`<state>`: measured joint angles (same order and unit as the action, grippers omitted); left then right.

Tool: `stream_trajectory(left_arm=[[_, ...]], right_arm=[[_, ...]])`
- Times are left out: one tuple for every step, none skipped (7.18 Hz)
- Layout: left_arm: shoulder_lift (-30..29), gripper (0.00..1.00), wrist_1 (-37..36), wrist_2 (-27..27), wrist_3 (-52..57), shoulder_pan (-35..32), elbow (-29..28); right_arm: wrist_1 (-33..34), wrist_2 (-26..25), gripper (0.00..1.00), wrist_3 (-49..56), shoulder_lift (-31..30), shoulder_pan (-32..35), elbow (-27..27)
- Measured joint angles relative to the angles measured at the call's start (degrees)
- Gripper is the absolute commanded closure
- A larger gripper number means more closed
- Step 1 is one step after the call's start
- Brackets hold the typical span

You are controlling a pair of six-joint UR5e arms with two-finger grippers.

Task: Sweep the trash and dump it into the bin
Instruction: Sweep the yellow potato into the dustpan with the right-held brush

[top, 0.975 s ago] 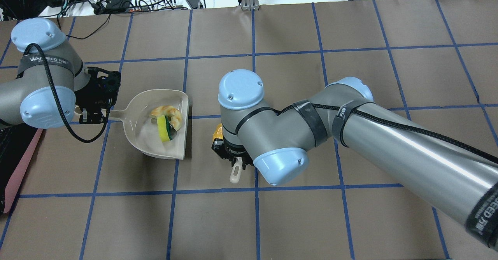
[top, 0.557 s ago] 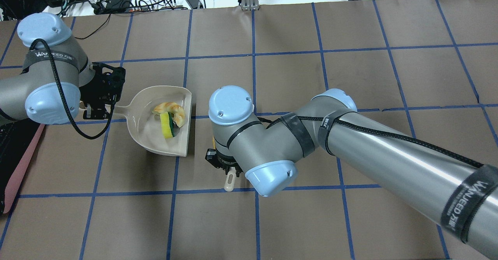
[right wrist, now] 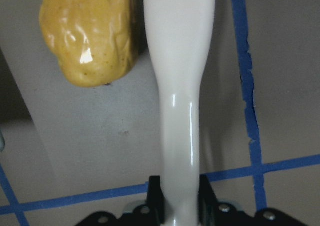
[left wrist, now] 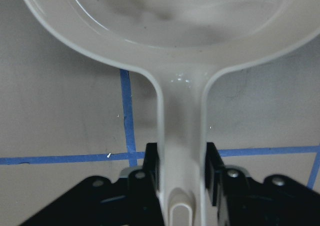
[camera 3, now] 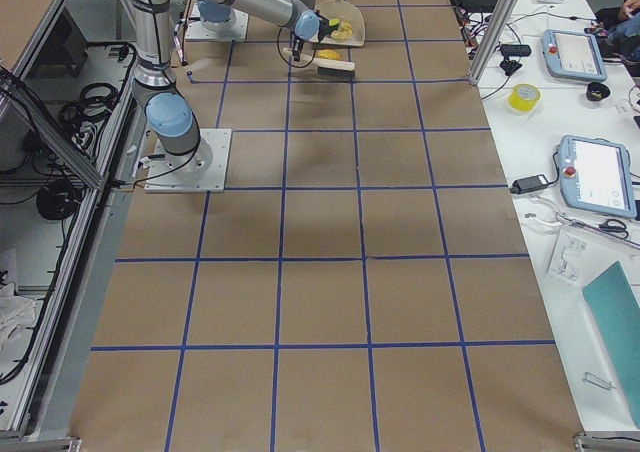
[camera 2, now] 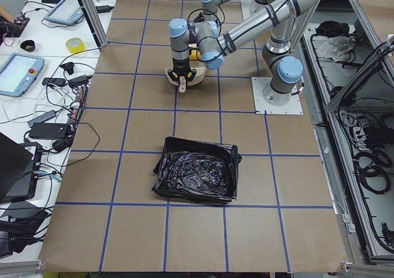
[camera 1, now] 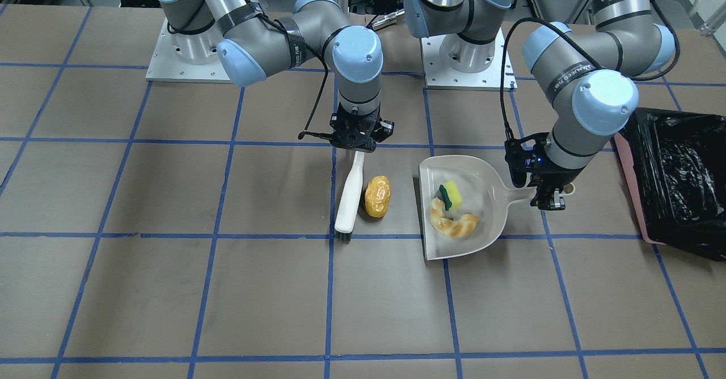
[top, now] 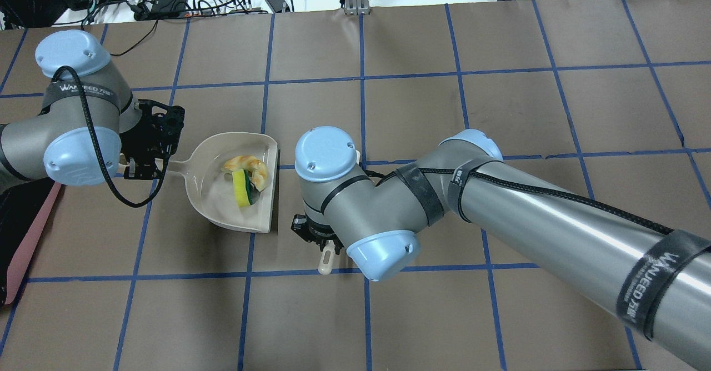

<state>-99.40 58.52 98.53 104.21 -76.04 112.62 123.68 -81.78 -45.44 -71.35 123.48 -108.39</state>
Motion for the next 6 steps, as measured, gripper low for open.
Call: stream_trajectory(left_arm=[[-0.07,1.00,-0.07,0.00,-0.19,0.01,0.31],[-0.08,1.00,-0.52,0.00,-0.29,0.01,0.95],[-0.09,1.00,-1.72,-0.01,-0.32,0.02,1.89],[-0.03,1.00,-2.84,-0.01,-0.28,0.02,2.63],[0.09,1.00,-3.33,-0.01,-0.25,0.02,3.08],[0.11,1.00,-3.53,-0.01,-0.24,0.02,3.24]], right_arm=[[0.19,0.02,1.00,0.00,0.24,0.03,0.05],[0.72,0.03,1.00,-0.04,0.54,0.06,0.08],[1.46,0.04,1.00,-0.14,0.73,0.11,0.10],[1.97,0.04,1.00,-0.24,0.81,0.28,0.13],[2.34,0.04,1.00,-0.69,0.89,0.74,0.32],[2.58,0.04,1.00,-1.80,1.32,1.43,0.98]])
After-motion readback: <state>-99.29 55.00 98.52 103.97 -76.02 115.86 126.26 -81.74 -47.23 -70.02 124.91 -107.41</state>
